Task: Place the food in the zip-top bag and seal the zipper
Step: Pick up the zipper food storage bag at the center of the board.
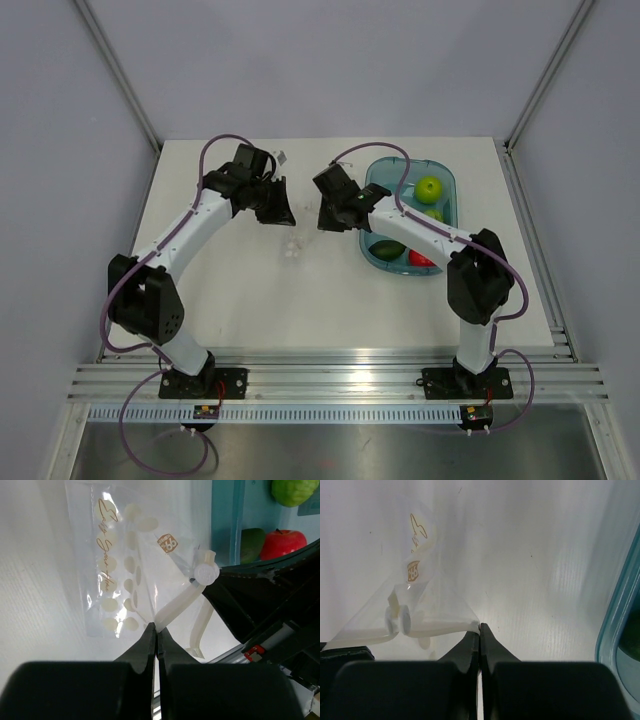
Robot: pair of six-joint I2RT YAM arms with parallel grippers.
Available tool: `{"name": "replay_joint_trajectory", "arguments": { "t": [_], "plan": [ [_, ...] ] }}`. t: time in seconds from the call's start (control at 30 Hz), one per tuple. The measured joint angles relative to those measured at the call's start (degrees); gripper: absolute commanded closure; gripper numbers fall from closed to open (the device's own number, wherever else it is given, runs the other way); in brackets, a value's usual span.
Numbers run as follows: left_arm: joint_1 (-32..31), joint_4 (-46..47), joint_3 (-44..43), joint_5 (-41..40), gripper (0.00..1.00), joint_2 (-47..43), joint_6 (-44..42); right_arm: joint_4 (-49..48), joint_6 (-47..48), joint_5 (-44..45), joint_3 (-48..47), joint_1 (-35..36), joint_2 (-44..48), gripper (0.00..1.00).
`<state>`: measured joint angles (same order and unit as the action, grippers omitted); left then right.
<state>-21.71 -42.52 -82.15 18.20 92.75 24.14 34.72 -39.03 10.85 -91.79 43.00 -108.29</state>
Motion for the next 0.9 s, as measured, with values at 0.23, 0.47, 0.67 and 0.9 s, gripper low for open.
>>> {"name": "replay_joint_trajectory", "arguments": {
  "t": [0.23, 0.47, 0.67, 0.9],
  "plan": [
    [-1.77, -4.15, -1.84, -3.61, 1.00, 3.87, -0.85, -0.26, -0.72, 0.04, 0.17, -0.04, 0.00, 0.76],
    [-6.97, -9.79, -10.56, -9.81, 1.00, 9.49, -1.73, 1.42, -0.68, 1.60, 0.20, -0.55, 0.00, 1.00],
    [-8.92, -14.56, -22.38, -12.70, 1.00, 11.91, -3.45, 2.78, -0.33, 3.67, 0.24, -1.16, 1.75, 1.00],
    [-8.92, -14.38, -25.38, -12.31, 1.00, 10.69, -3.69, -0.81, -0.37, 5.16, 3.15, -2.89, 9.11, 1.00]
  ]
}}
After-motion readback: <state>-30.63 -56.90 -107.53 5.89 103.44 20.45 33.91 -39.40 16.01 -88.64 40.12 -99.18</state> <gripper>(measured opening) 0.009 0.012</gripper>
